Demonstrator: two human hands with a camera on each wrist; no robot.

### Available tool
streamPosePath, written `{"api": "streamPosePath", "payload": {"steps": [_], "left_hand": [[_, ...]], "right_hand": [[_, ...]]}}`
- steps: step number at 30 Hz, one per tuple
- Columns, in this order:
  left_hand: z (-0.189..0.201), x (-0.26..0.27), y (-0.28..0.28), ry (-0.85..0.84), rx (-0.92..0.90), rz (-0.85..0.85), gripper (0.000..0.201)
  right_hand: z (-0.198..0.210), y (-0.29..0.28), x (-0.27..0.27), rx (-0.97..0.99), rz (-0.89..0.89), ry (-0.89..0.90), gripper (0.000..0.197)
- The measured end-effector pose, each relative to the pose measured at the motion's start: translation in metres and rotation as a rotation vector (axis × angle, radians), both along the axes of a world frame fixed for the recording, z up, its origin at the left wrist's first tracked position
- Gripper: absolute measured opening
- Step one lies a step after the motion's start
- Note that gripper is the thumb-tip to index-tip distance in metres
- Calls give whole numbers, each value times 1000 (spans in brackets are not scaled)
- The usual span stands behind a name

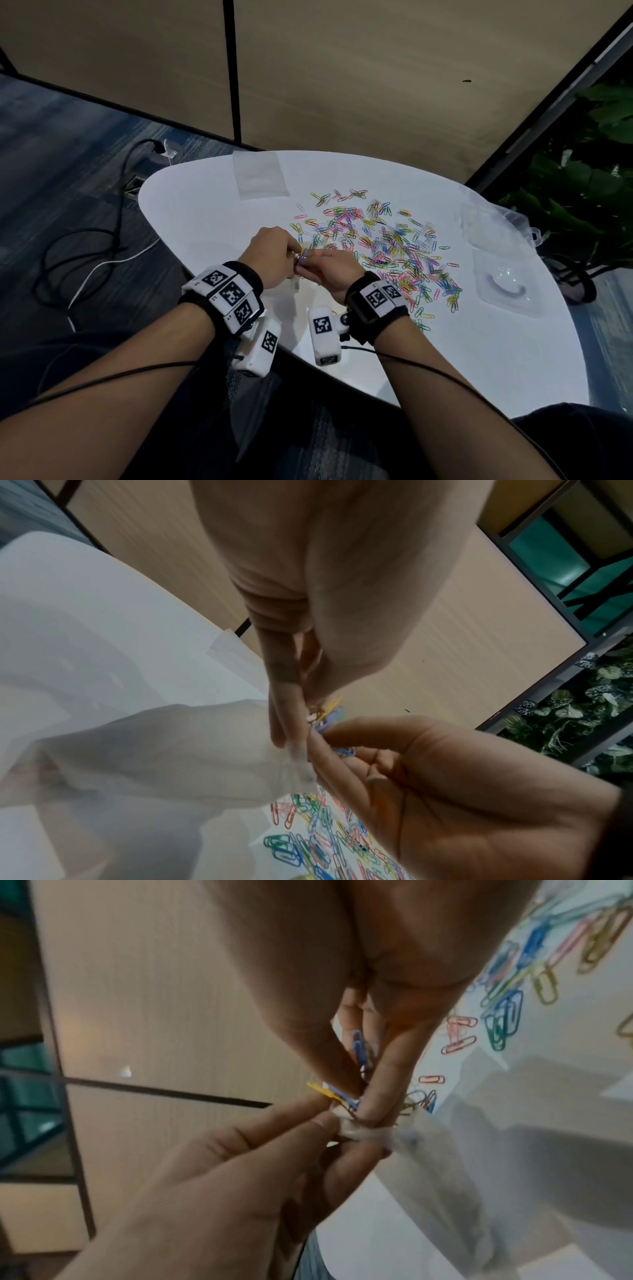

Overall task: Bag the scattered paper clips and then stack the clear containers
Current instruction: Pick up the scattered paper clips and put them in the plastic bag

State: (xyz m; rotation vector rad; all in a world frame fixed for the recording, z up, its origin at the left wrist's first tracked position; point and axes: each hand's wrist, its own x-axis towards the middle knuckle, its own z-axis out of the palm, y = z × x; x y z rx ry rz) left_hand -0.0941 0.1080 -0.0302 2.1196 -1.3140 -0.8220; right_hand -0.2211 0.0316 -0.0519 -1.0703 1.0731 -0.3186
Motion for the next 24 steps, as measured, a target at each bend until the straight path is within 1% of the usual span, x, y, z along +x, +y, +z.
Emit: {"api": "streamPosePath", "payload": {"steps": [1,3,4,5,6,7,8,9,10,11,13,14,15,17,18,19,20,21,22,24], "left_hand": [[0,-1,0,0,-9,5,30],[1,-3,0,0,-17,10,27],[1,-4,0,-1,-21,10,26],[1,-6,-1,-5,-25,5,26],[1,-6,-1,-9,-24,-4,25],[1,-7,-1,-8,-22,-14,25],[1,-7,-1,-6,-18,-18,26],[1,-6,0,-5,-18,-16,26],[1,-4,0,-9,-14,-8,27],[2,-2,0,-13,-10,-3,27],[5,3,2,-33,5,11,26],[7,6,3,-38,7,29,27],[9,11,5,-44,4,55,28],[14,24,9,-72,-9,116,31],[16,32,11,-88,-13,148,32],[18,41,13,-96,-17,185,33],[20,51,15,-97,-20,220,33],[22,58,17,-99,-26,248,32],[22,65,18,-105,-31,264,32],[24,71,20,-126,-45,275,30]], "right_hand": [[-1,-2,-1,7,10,21,25],[-4,-3,-2,-73,55,128,23],[-5,-3,-1,-141,88,197,17],[-6,-2,-2,-196,137,240,9],[-7,-1,-3,-224,184,263,5],[-12,-3,-3,-237,224,264,15],[-15,-5,-2,-252,258,256,29],[-12,-4,-1,-281,289,264,40],[-7,-3,0,-324,316,274,43],[-3,-3,1,-367,354,284,37],[8,-4,1,-422,444,268,15],[12,-8,-1,-421,467,234,15],[16,-13,-2,-385,453,168,16],[24,-25,-5,-314,338,53,19],[24,-32,-6,-327,280,51,23],[19,-38,-4,-388,259,103,26],[13,-42,0,-487,286,198,29],[4,-44,5,-617,363,309,31],[-7,-44,12,-752,489,413,32],[-30,-34,27,-957,819,552,37]]}}
